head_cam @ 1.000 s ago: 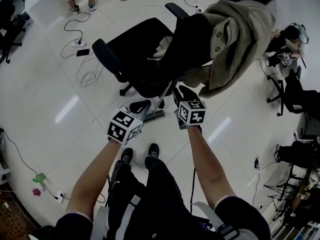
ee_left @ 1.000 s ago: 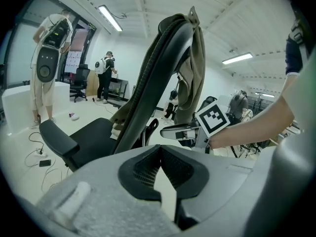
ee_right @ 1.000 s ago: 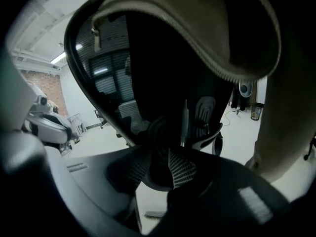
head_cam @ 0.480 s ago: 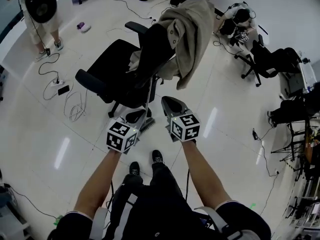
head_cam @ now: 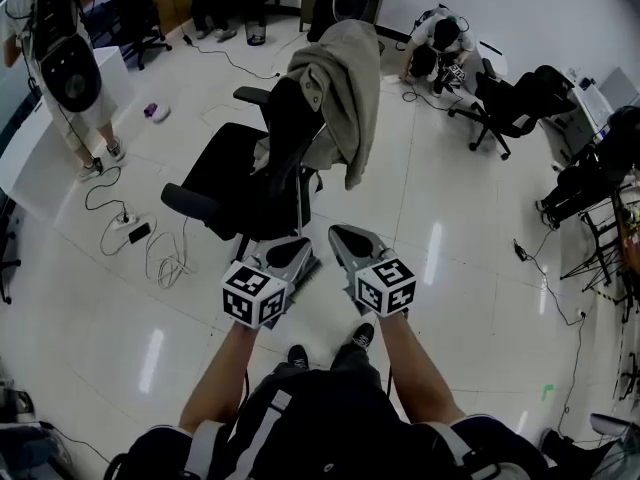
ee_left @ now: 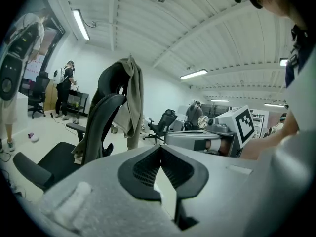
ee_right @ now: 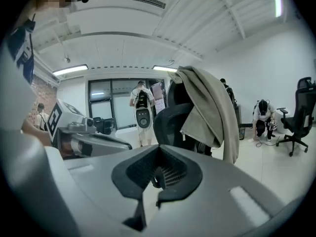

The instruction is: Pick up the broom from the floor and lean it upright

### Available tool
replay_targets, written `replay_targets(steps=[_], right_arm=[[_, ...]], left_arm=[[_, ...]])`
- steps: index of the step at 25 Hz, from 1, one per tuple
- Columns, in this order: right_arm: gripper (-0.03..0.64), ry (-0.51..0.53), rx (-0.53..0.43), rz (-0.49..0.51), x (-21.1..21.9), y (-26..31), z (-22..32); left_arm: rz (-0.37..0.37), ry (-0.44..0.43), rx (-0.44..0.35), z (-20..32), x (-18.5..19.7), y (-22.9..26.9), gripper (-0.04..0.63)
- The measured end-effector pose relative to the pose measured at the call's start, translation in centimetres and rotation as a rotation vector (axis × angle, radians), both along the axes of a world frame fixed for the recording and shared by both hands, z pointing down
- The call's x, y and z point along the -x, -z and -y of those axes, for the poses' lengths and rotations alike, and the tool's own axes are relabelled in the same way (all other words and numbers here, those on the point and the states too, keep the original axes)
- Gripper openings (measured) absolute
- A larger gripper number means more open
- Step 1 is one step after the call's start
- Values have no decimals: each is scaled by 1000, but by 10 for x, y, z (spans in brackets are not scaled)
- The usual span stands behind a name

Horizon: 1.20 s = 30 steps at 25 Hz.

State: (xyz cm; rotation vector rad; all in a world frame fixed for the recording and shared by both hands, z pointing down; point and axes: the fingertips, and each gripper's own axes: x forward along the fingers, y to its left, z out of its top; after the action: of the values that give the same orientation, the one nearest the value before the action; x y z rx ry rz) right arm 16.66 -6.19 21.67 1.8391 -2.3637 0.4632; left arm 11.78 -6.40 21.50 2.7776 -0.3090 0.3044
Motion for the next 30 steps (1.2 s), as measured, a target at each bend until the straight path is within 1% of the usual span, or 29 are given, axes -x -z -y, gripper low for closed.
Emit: replay_targets(steps=[2,7,16,30], right_arm=[[1,-7,-13,15,4,7,-10],[0,-18,-33,33,8,23,-21],[2,-35,-70,57,10,45,-24],[1,-26,-62,43,6,49,-17]], left_arm=[[-8,-15,-5,-8,0,8,0],[11,-32,-33,-15,0,20,0],[19,-10,-36,-11,8,25,0],[32,3,-35,-8,5,25,0]])
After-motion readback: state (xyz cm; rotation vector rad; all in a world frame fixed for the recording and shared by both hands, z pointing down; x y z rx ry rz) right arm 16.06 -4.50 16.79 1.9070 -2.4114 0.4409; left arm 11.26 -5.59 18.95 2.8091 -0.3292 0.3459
